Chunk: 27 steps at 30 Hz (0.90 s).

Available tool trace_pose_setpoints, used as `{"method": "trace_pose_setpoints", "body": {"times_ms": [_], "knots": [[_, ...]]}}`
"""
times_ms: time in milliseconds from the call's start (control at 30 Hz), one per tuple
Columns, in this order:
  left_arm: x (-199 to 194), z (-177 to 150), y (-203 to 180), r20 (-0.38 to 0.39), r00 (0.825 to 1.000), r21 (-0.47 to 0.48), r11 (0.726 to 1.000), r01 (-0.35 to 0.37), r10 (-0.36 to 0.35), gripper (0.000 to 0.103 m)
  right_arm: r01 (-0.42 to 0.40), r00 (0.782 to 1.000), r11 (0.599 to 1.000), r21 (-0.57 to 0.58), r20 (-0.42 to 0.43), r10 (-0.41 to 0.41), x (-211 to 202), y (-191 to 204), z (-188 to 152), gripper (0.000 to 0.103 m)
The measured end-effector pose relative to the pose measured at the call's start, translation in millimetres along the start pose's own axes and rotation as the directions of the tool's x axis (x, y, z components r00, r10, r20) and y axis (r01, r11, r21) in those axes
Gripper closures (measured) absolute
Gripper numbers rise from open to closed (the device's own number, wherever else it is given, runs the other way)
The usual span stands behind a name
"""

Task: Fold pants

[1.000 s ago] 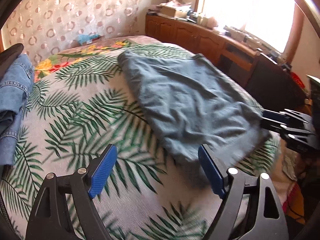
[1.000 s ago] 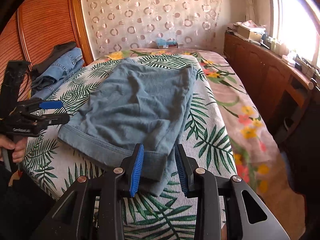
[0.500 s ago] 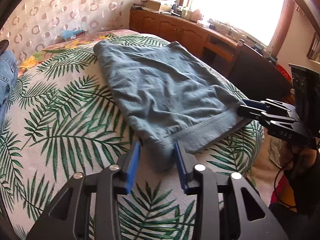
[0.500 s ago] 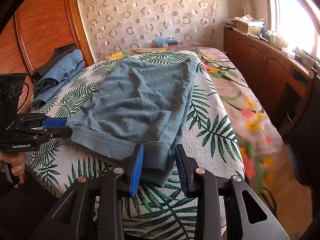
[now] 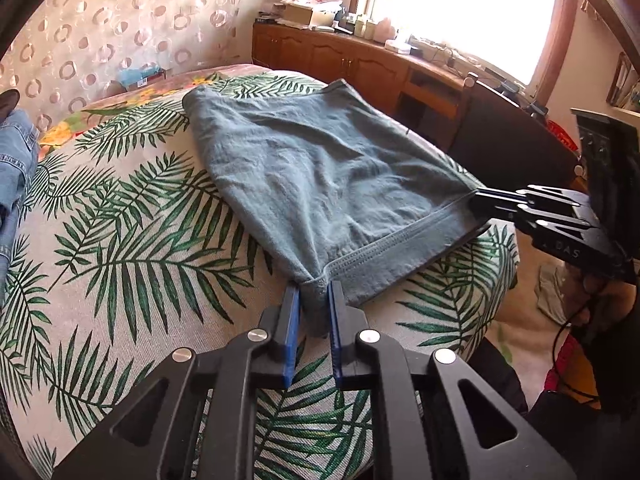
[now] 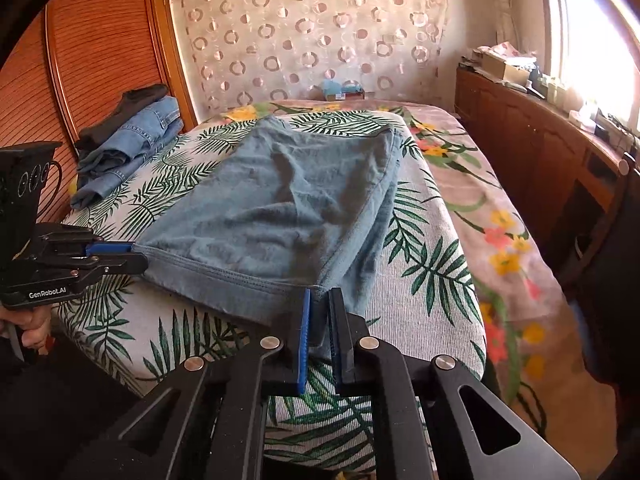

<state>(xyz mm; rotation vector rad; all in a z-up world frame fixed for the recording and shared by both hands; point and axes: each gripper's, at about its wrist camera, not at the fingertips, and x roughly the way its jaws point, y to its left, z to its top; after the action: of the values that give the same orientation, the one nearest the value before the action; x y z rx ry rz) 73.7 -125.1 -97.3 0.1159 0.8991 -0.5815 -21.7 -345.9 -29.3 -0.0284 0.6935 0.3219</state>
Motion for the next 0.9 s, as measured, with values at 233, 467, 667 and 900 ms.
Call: {"method": "trace_pose_setpoints", "body": {"times_ms": [233,467,667,900], "knots": [[3,-1,-1,-0.005,1.0,0.002,1.0,-0.015,0.015,0.086,0.019,1.0,1.0,0.006,-0.024,-0.018,3,-2,-2,0.094],[2,-1,0,-0.005,0.999,-0.012,0.999,-0.031,0.031,0.077,0.01,1.0,1.0,0.026,-0.016,-0.009,0,-5,0,0.094],[-6,2,1,0.013,0.998,-0.014,0.998,-0.057,0.057,0.066,0.026,1.0,1.0,0.012,-0.005,-0.026,-2,-3,-2,0.094],[-6,6,4,0.021,0.996,-0.024,0.996,-0.087,0.088,0.054,0.034,0.999,0.999,0.018,-0.007,-0.034,-2,-5,-4,0.094]]}}
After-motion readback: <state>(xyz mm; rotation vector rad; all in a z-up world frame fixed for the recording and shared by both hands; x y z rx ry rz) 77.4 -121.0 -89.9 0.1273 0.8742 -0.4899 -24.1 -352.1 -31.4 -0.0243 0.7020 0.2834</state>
